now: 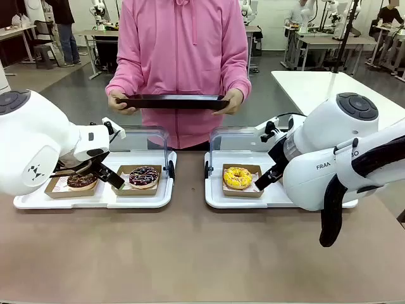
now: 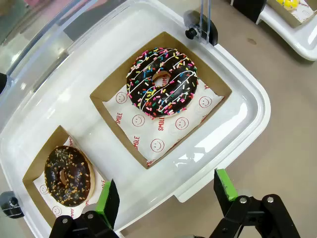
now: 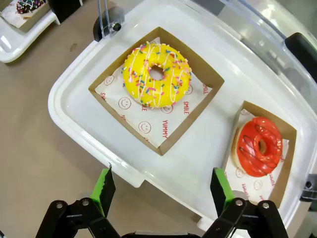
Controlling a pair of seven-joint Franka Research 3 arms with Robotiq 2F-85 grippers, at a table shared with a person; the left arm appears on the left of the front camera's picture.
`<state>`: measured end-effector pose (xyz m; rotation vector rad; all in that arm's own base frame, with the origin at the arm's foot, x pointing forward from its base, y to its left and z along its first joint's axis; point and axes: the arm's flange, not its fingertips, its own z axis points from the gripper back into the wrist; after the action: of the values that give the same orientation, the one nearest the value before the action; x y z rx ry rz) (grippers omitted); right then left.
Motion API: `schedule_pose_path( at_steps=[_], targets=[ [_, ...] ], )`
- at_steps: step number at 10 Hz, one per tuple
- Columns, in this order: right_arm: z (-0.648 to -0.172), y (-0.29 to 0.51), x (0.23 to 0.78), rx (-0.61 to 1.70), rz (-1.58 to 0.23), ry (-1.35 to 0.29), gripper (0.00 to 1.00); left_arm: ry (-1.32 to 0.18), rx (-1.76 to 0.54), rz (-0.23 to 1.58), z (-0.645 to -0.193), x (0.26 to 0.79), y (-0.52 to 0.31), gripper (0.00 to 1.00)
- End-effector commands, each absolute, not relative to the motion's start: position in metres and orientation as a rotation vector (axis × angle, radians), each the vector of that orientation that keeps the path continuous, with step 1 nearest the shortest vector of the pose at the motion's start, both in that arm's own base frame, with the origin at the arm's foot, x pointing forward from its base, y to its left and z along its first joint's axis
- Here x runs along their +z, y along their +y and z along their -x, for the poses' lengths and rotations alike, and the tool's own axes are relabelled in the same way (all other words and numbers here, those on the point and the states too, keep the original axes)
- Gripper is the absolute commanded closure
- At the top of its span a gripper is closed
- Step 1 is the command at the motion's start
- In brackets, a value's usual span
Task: Provide the desired donut to the person.
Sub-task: Pick up and lift the Paper togo box containing the Donut pointed at by the person.
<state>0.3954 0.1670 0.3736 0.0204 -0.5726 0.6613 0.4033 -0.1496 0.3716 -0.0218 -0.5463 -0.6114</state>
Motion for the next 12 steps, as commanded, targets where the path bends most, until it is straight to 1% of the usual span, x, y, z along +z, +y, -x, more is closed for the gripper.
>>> schedule_pose_path(
  at_steps=[1,12],
  targets=[
    [-0.3954,0.167,0.3736,0.661,-0.02,-0.573,0.0,-0.547,-0.612,0.022,-0.4033,0.3716,-0.1497,0.0],
    [-0.3954,0.167,0.3736,0.661,-0.02,-0.573,0.0,-0.547,-0.612,0.022,-0.4033,0.3716,-0.1497,0.0]
  ],
)
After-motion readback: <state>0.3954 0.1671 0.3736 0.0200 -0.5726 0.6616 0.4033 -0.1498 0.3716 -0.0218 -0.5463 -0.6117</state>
